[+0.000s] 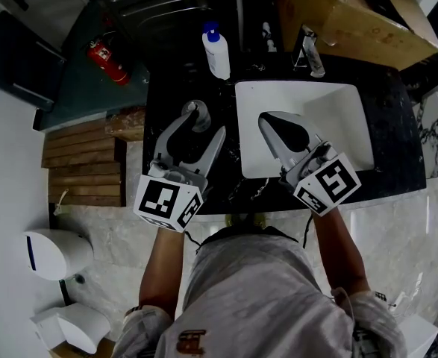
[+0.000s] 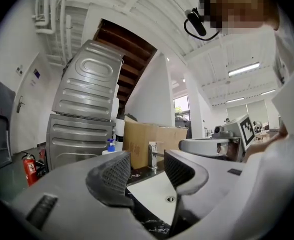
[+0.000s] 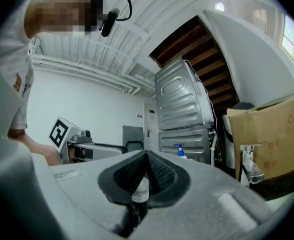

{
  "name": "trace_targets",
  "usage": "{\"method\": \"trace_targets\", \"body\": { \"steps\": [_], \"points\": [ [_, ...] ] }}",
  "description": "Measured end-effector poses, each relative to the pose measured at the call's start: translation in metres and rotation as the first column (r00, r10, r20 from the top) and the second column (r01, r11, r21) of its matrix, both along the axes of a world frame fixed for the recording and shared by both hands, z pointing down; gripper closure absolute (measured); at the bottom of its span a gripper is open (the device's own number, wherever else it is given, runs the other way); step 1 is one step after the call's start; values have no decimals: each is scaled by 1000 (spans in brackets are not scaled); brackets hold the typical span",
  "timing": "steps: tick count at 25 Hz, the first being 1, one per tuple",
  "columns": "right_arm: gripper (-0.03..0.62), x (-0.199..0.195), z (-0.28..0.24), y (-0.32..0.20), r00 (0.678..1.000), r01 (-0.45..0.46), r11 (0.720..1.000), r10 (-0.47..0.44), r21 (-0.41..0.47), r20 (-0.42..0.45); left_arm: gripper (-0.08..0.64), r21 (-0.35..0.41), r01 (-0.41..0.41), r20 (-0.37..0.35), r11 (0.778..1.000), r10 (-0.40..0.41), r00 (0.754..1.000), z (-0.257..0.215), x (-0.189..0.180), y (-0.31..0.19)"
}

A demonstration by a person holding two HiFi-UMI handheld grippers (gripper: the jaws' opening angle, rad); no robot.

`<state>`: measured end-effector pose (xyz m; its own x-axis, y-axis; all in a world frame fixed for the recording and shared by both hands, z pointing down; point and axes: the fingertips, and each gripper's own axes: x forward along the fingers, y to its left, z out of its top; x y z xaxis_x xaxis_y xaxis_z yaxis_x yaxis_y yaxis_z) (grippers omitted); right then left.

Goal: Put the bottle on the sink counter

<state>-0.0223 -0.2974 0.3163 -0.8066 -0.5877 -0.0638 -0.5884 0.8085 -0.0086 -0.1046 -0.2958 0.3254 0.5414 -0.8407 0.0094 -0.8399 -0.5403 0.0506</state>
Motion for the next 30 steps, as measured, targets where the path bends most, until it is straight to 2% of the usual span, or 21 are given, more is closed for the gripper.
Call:
{"method": "trace_targets", "body": {
  "steps": [7,13,30],
  "points": [
    [592,0,-4,15,1000,0,1000,0,9,18,473,24,-28,-33,999,29,999,-15,19,17],
    [592,4,-4,25,999,-10,1000,10,10,33,558,47,-44,-22,998,45,999,-19,29,22],
    [592,4,-4,29,1000,-15,1000,14,23,27,560,73,-56,10,996,55,998,-25,34,29]
  ]
}}
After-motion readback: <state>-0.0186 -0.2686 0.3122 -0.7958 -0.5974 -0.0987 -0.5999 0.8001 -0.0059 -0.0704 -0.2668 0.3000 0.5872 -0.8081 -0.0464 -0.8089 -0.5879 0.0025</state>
